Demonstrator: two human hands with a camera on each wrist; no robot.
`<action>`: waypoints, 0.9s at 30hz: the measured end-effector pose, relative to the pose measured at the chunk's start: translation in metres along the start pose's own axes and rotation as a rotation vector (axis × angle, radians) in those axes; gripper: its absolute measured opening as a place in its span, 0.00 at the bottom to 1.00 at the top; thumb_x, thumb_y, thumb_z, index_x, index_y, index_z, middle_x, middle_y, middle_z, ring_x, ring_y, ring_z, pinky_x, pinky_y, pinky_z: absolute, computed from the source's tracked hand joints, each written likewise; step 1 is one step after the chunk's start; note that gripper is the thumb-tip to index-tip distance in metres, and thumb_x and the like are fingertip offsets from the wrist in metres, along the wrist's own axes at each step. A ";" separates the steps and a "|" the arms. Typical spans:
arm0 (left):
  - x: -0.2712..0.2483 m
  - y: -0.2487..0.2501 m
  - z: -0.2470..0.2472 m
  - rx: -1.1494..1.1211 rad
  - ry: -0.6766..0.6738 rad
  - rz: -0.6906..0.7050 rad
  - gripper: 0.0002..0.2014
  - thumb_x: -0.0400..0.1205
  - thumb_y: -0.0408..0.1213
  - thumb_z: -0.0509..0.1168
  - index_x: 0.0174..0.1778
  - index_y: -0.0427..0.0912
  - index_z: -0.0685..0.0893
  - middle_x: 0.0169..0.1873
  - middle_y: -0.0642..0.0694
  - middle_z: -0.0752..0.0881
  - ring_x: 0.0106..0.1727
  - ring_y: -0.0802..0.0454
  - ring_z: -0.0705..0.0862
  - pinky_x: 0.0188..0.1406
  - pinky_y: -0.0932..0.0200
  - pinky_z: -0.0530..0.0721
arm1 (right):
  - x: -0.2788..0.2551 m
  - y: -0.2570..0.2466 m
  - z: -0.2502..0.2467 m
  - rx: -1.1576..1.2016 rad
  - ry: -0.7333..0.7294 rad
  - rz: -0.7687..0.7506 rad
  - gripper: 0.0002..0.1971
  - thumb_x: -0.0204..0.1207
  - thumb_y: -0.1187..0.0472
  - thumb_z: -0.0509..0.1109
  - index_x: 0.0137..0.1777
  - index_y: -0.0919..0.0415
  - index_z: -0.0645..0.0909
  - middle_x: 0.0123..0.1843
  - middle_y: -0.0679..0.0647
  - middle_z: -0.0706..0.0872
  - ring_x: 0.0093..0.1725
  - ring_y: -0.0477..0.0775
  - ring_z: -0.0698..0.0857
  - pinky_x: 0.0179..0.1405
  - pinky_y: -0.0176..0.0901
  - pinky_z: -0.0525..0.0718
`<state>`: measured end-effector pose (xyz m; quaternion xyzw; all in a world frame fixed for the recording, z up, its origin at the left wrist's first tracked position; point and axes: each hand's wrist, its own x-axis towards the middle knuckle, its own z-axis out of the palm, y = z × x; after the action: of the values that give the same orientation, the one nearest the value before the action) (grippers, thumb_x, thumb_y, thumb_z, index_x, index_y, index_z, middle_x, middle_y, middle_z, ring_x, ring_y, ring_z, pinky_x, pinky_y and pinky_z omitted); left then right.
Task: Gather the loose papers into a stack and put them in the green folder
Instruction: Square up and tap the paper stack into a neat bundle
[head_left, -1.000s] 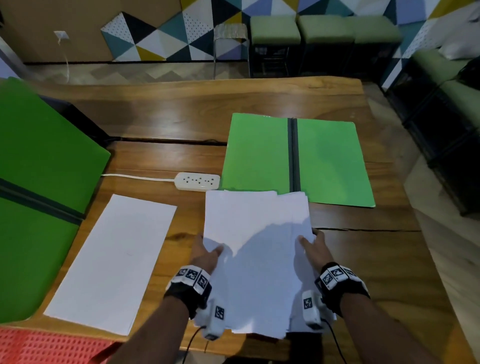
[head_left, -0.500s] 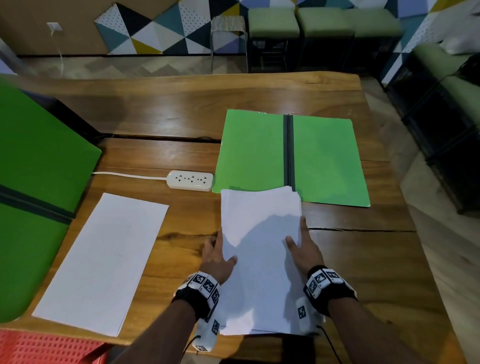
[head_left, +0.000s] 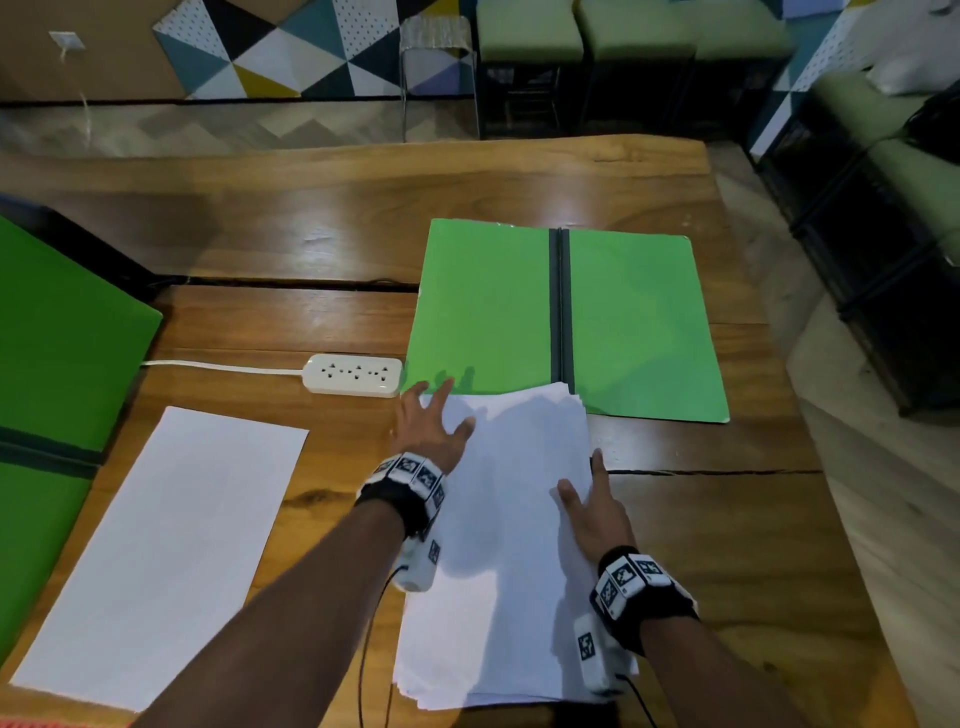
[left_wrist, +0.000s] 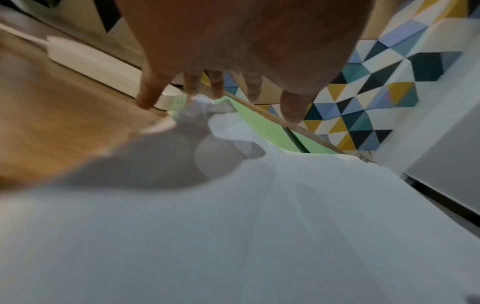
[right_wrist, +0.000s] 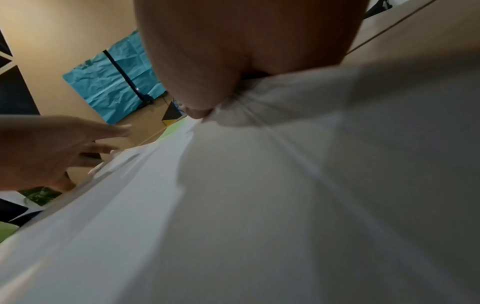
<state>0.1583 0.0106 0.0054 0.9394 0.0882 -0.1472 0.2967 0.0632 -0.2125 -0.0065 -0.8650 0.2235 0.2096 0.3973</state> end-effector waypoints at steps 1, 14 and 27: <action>0.006 0.011 0.004 0.019 -0.019 -0.033 0.34 0.78 0.62 0.61 0.80 0.61 0.61 0.80 0.47 0.55 0.82 0.41 0.53 0.76 0.32 0.59 | 0.001 0.000 0.000 0.005 -0.007 -0.004 0.40 0.81 0.40 0.57 0.84 0.47 0.37 0.72 0.64 0.79 0.63 0.68 0.82 0.61 0.52 0.79; 0.013 0.061 0.037 0.427 0.071 0.059 0.35 0.72 0.71 0.53 0.75 0.59 0.68 0.82 0.51 0.59 0.84 0.41 0.36 0.69 0.19 0.31 | 0.008 -0.002 -0.001 -0.009 -0.031 -0.078 0.40 0.82 0.45 0.60 0.83 0.41 0.35 0.75 0.62 0.75 0.65 0.65 0.81 0.61 0.49 0.78; 0.011 0.123 0.083 0.137 -0.055 0.187 0.29 0.73 0.54 0.67 0.70 0.49 0.73 0.66 0.45 0.74 0.70 0.43 0.72 0.69 0.43 0.71 | 0.012 0.001 0.000 -0.013 -0.044 -0.118 0.46 0.78 0.50 0.68 0.83 0.45 0.35 0.77 0.58 0.74 0.65 0.61 0.82 0.57 0.47 0.81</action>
<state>0.1816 -0.1365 0.0026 0.9572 -0.0181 -0.1505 0.2465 0.0723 -0.2158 -0.0134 -0.8743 0.1622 0.2062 0.4083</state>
